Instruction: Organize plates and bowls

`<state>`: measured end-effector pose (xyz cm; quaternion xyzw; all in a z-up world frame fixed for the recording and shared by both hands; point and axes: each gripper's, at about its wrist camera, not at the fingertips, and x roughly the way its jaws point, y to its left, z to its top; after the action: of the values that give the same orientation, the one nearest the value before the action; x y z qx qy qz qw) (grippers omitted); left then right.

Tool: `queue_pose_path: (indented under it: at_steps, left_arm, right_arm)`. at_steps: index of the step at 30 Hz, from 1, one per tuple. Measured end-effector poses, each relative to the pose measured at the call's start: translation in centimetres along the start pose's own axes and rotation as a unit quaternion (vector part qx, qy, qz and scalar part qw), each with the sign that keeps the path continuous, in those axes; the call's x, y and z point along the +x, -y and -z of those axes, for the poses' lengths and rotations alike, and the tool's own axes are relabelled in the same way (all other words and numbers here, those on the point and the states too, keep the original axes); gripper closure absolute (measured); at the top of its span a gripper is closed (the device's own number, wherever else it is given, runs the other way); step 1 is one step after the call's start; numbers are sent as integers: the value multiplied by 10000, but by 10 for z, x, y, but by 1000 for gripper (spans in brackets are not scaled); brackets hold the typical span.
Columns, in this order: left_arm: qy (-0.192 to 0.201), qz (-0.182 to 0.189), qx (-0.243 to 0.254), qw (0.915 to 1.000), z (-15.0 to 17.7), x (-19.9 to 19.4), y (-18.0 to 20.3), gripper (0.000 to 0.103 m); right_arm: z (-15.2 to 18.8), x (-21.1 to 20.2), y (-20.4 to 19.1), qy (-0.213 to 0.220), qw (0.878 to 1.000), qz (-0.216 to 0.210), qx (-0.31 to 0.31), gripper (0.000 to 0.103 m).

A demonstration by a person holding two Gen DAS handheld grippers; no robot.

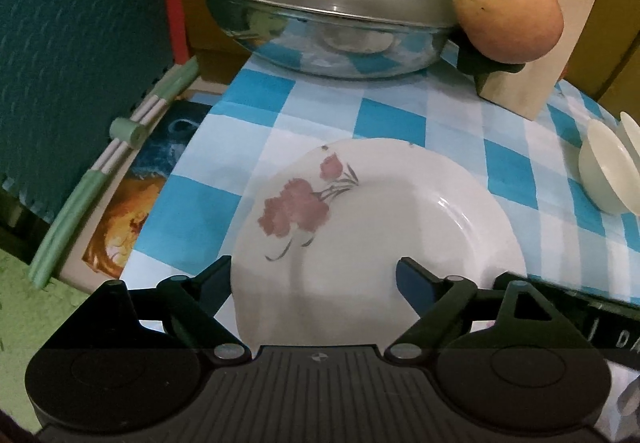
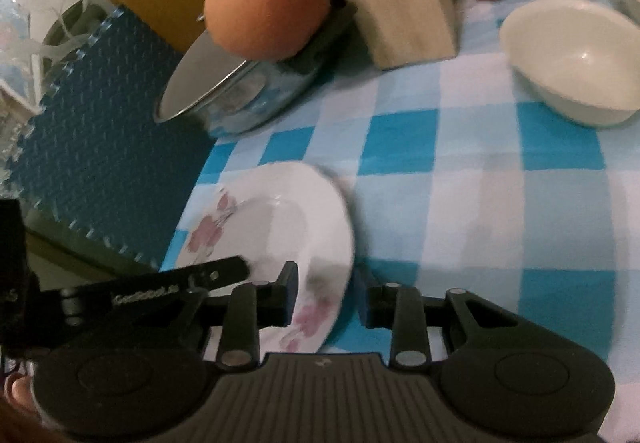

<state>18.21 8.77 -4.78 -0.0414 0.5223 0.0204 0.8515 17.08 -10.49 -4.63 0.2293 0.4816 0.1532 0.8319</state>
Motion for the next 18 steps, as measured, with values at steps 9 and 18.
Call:
queue_pose_path:
  at_steps: [9, 18]
  left_arm:
    - [-103, 313, 506, 9982, 12, -4, 29, 15]
    - [18, 256, 559, 9981, 8, 3, 42, 15]
  right_arm:
    - [0, -24, 26, -5, 9991, 404, 163, 83]
    - [1, -27, 33, 149, 9991, 367, 169, 78]
